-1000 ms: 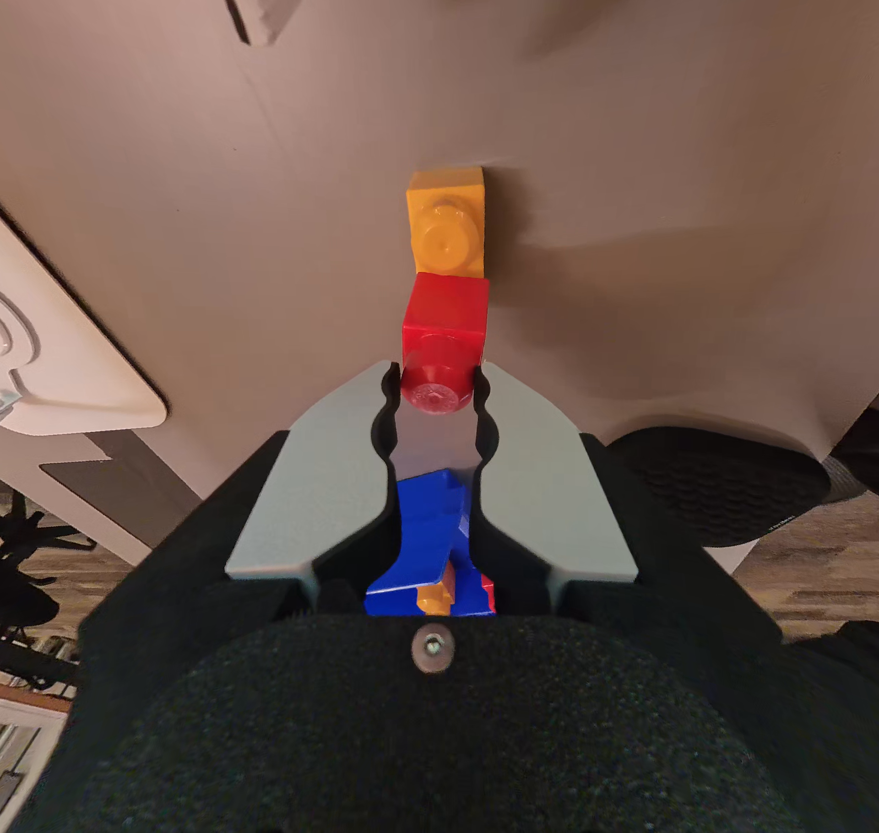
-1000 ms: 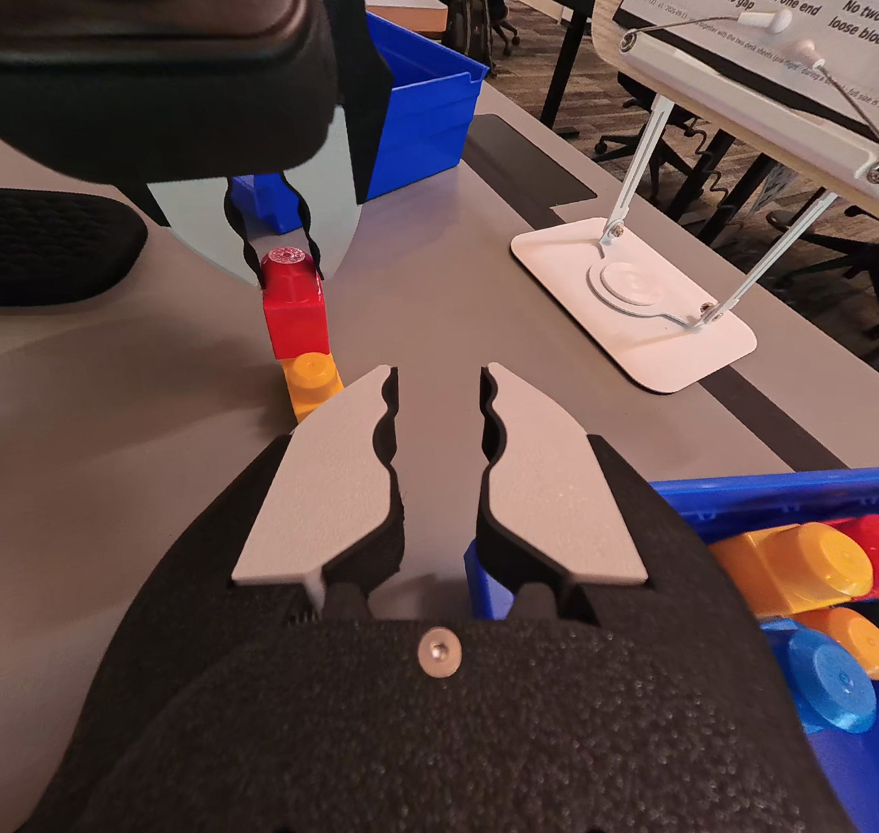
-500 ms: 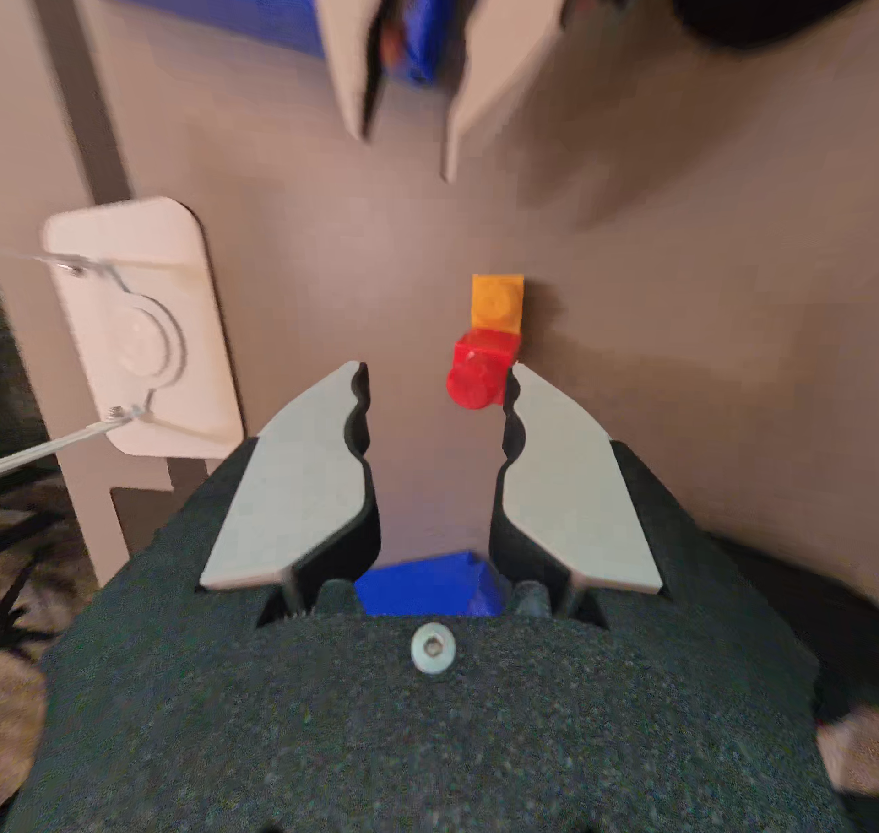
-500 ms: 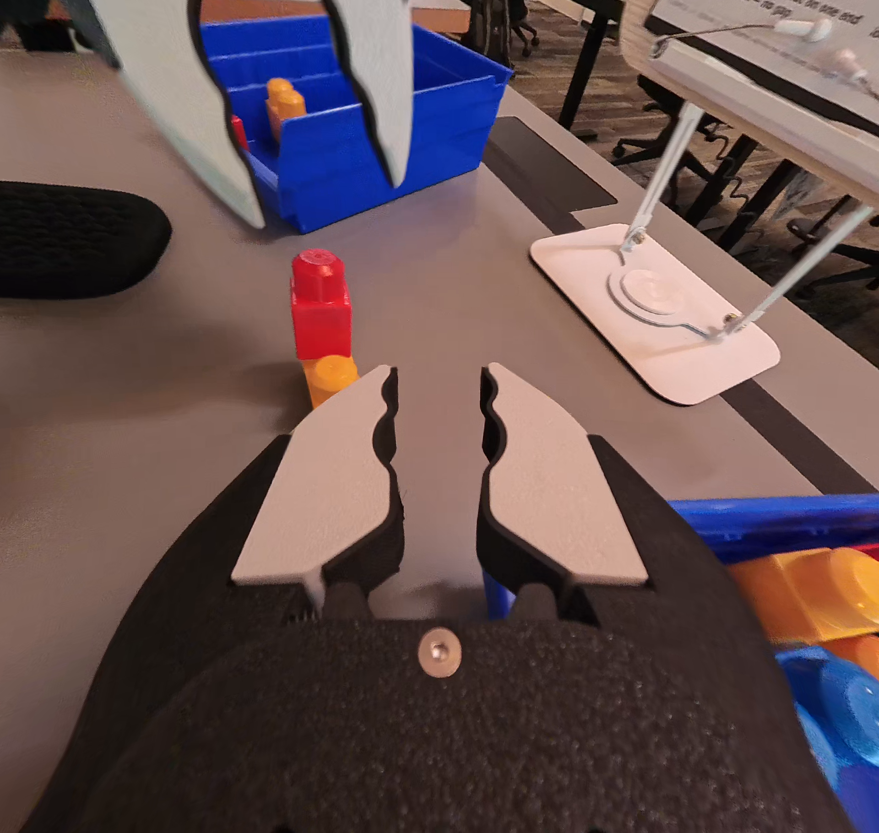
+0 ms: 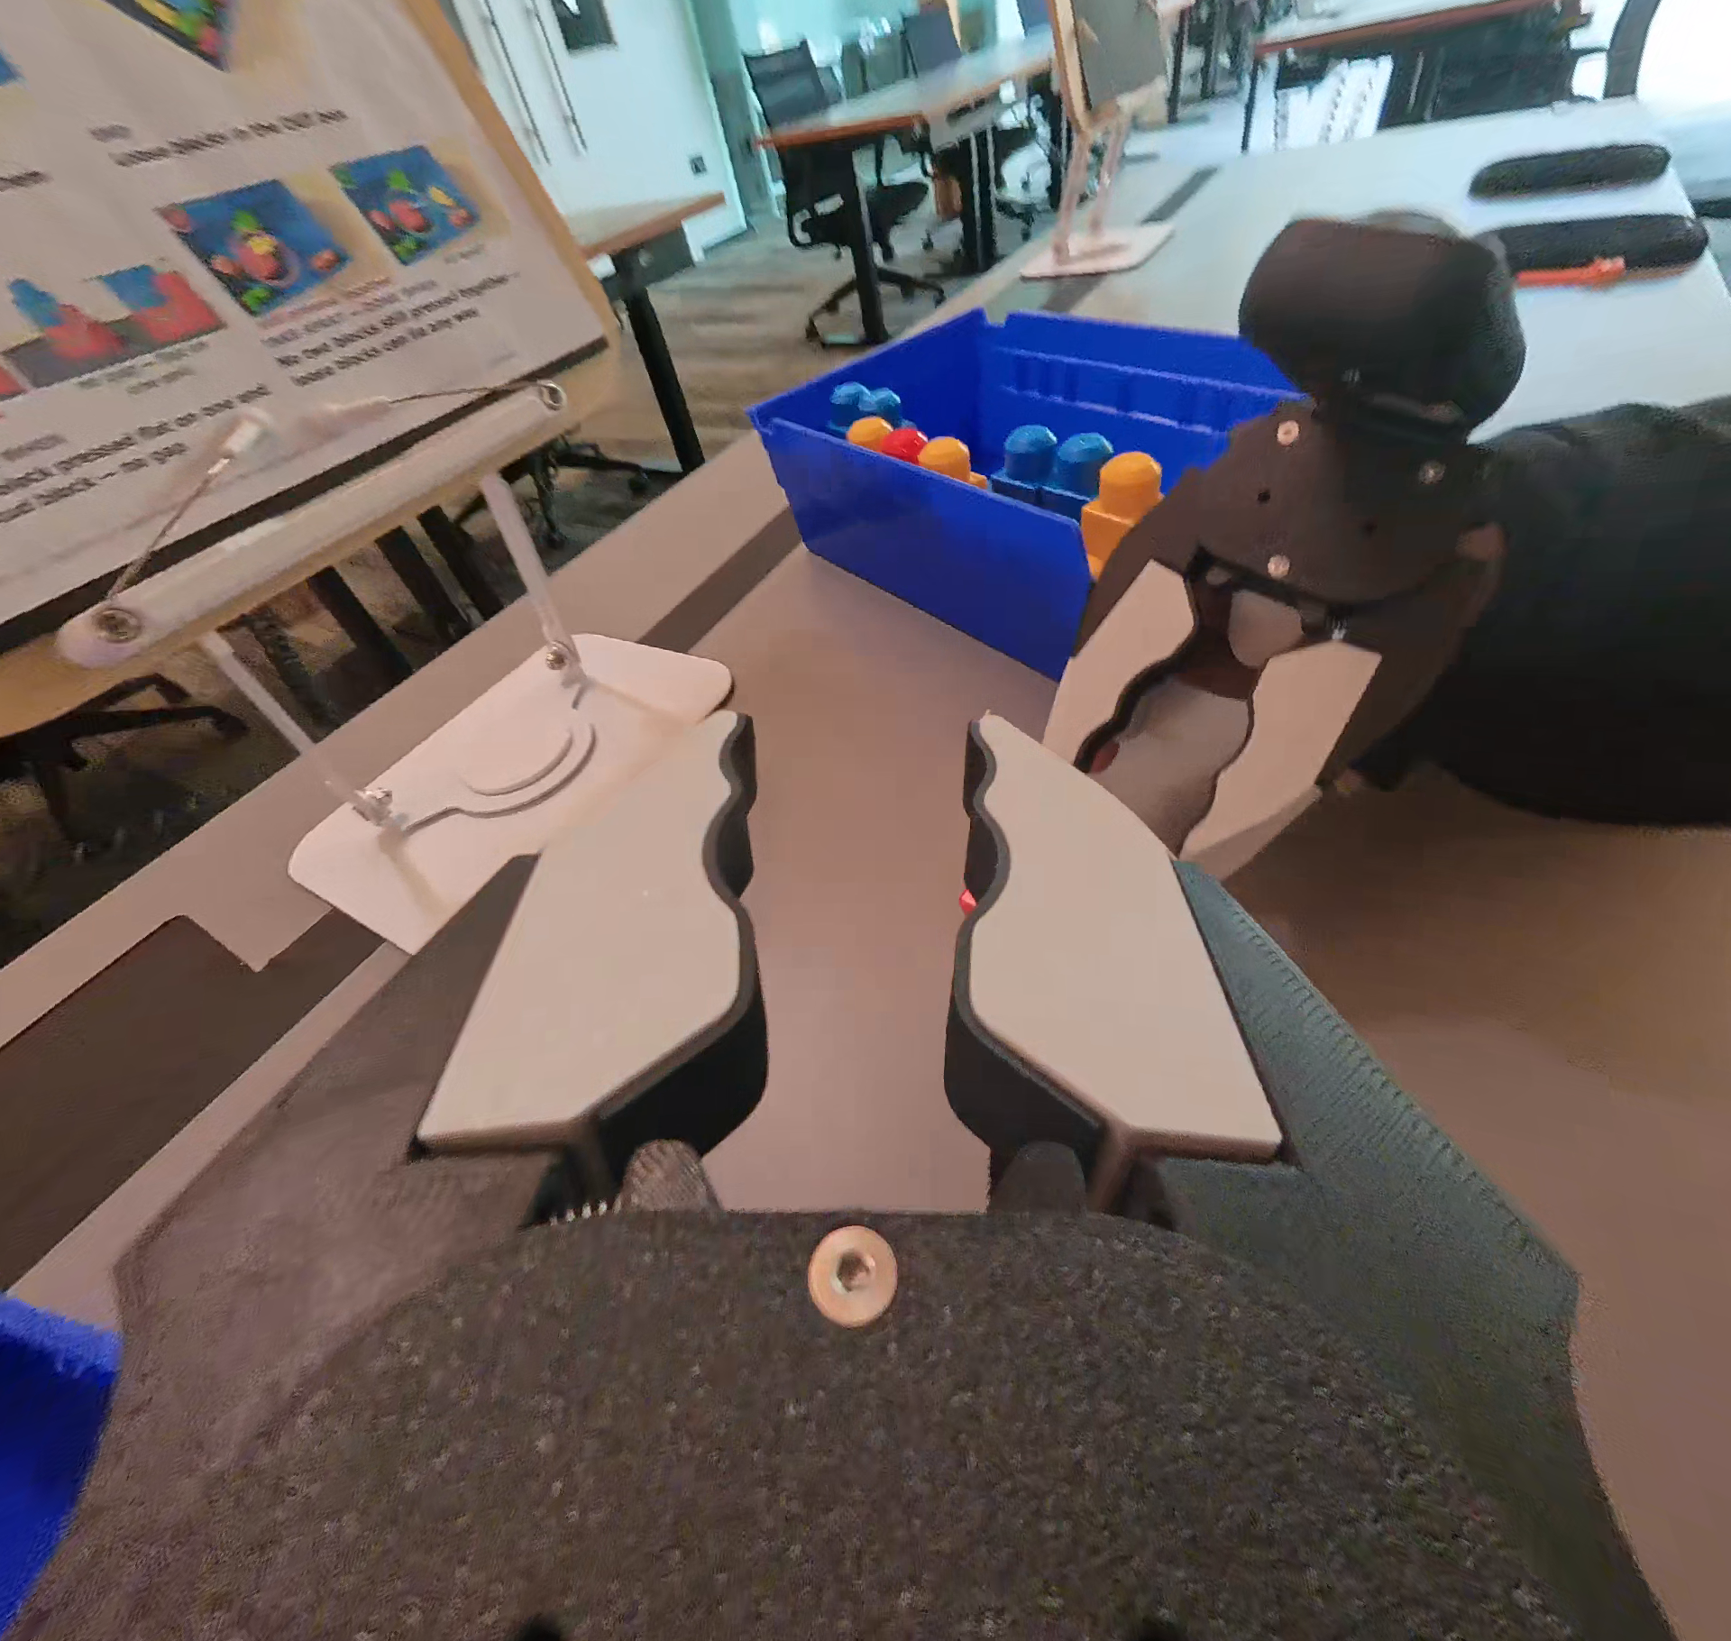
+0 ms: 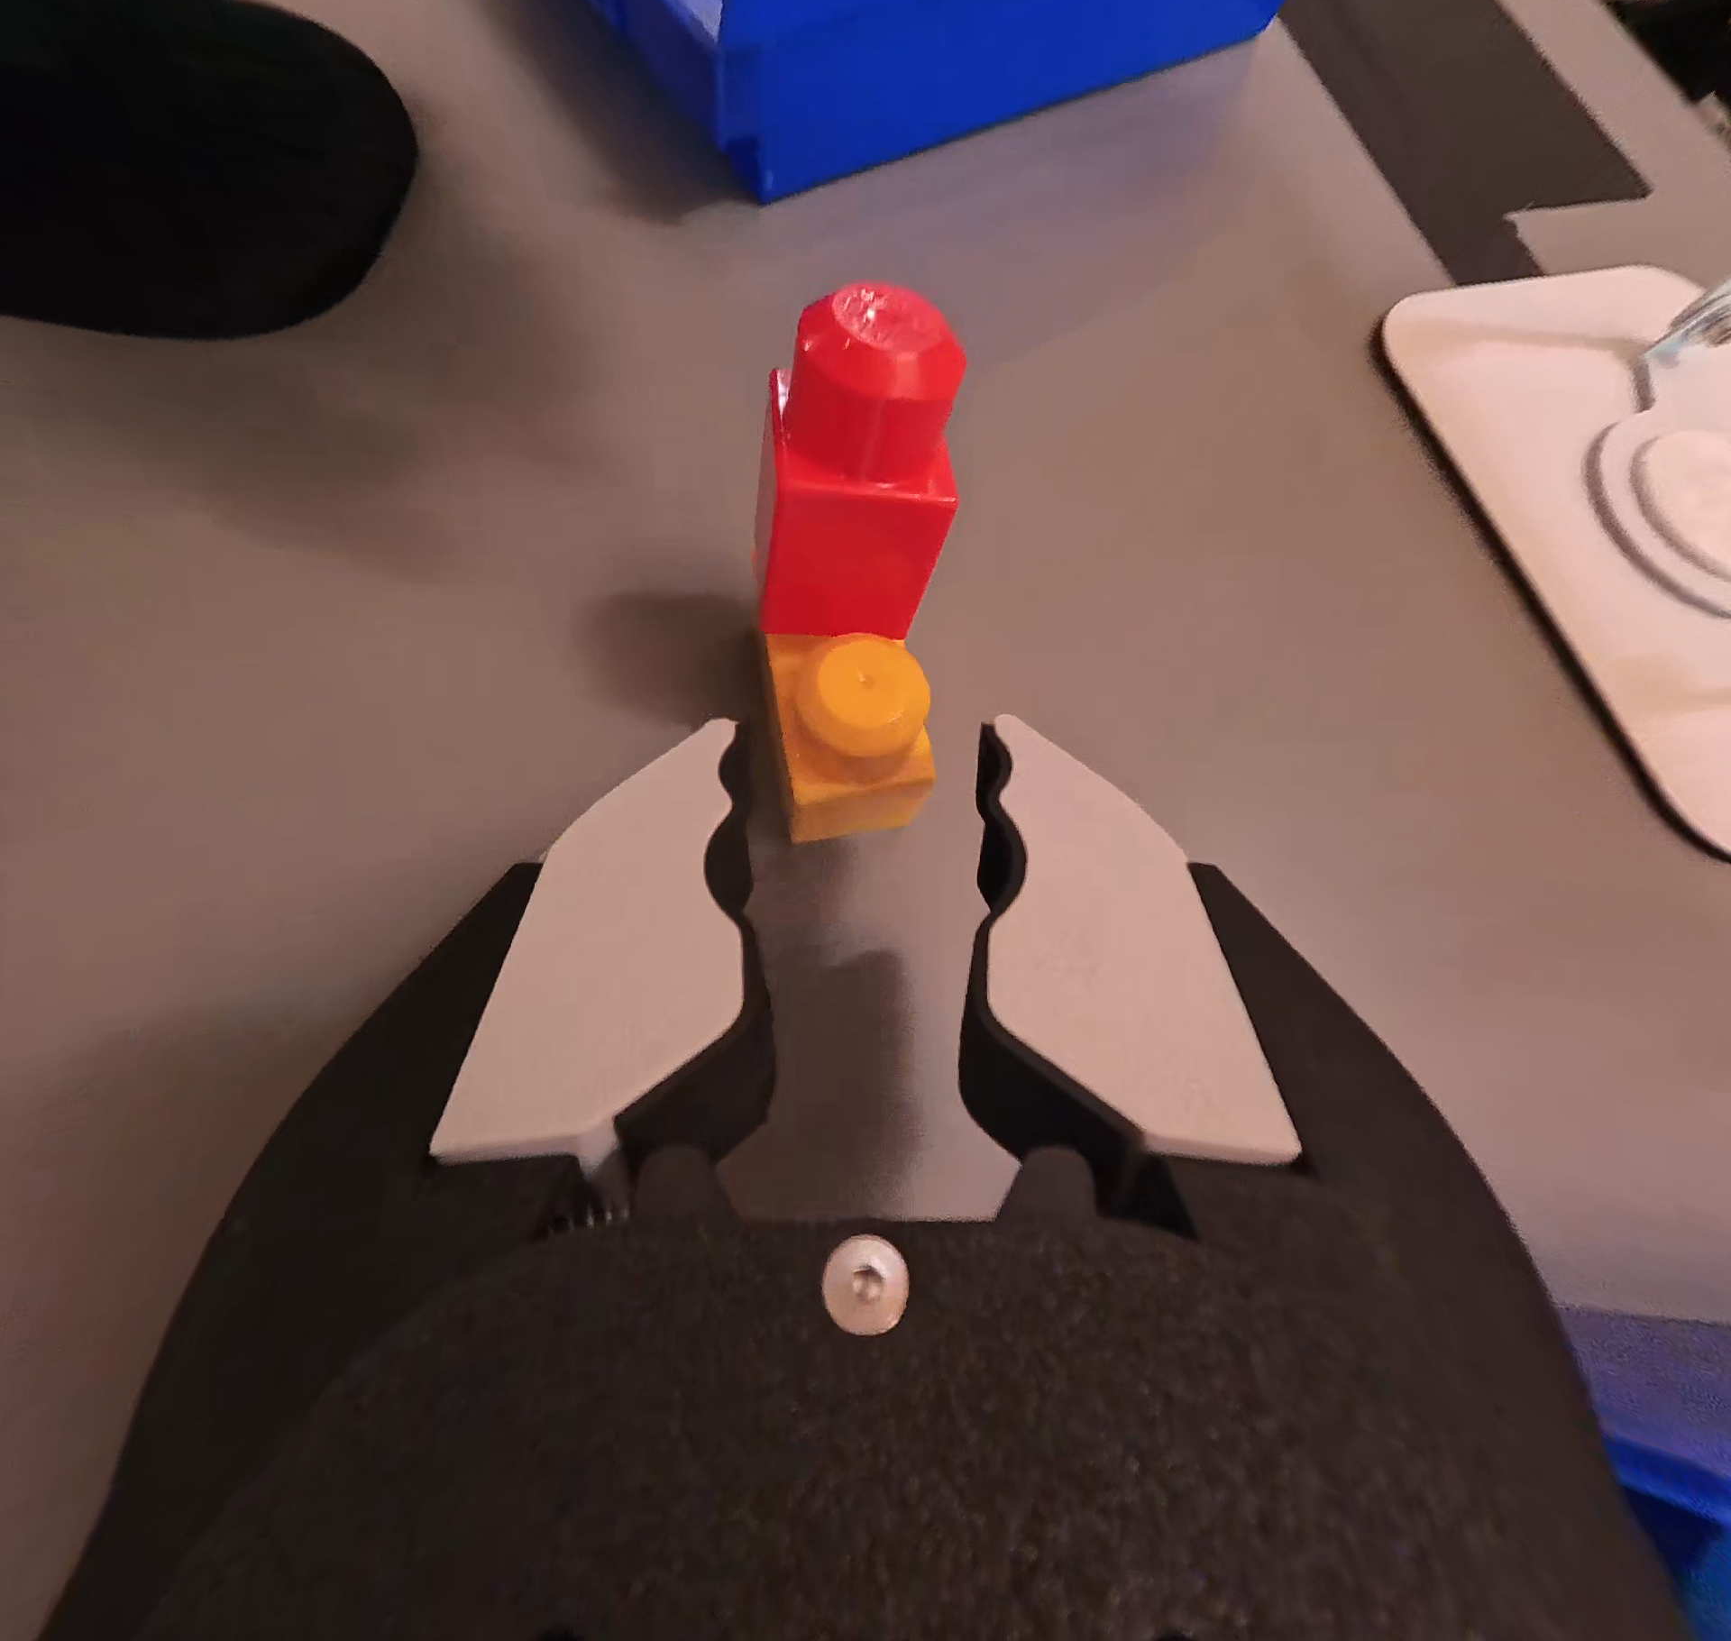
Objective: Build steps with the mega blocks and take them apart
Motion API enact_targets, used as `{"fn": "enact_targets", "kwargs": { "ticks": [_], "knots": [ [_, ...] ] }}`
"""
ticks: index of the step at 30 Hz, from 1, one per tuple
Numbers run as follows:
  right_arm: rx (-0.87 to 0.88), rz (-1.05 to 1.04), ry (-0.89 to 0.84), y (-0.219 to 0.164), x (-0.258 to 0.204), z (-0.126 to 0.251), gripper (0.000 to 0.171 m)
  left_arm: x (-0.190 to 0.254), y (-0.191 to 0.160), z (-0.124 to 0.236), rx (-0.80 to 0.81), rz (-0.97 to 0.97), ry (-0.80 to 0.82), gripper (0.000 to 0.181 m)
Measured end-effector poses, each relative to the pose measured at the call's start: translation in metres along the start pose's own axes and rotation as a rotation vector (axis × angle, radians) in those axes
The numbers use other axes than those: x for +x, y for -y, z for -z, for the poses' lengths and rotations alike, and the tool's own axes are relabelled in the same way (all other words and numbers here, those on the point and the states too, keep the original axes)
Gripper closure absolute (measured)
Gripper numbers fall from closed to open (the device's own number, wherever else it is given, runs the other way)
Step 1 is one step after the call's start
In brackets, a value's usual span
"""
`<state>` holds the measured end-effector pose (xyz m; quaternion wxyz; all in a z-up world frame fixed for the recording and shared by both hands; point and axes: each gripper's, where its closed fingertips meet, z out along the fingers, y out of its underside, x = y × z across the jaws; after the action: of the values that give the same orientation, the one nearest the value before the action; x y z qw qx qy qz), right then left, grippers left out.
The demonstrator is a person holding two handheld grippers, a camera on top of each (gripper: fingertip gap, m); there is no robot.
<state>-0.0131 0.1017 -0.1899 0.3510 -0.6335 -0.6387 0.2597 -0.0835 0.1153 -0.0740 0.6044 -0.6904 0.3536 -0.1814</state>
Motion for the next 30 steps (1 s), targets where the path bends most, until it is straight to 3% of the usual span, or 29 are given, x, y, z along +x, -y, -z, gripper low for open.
{"fn": "enact_targets", "kwargs": {
  "ticks": [7, 13, 21, 30],
  "knots": [
    [-0.047, -0.013, -0.001, -0.014, -0.002, -0.024, 0.117, -0.002, -0.006, 0.006, 0.043, 0.063, -0.015, 0.136],
    [-0.020, -0.015, 0.026, -0.016, -0.005, -0.029, 0.134, 0.003, -0.019, 0.004, 0.015, 0.056, -0.062, 0.130],
    [0.212, -0.123, 0.047, 0.018, 0.005, -0.002, 0.135, 0.011, -0.018, 0.003, 0.082, 0.167, -0.155, 0.125],
    [0.291, -0.152, 0.056, 0.028, 0.008, 0.008, 0.135, 0.007, -0.023, 0.002, 0.073, 0.160, -0.140, 0.125]
  ]
}}
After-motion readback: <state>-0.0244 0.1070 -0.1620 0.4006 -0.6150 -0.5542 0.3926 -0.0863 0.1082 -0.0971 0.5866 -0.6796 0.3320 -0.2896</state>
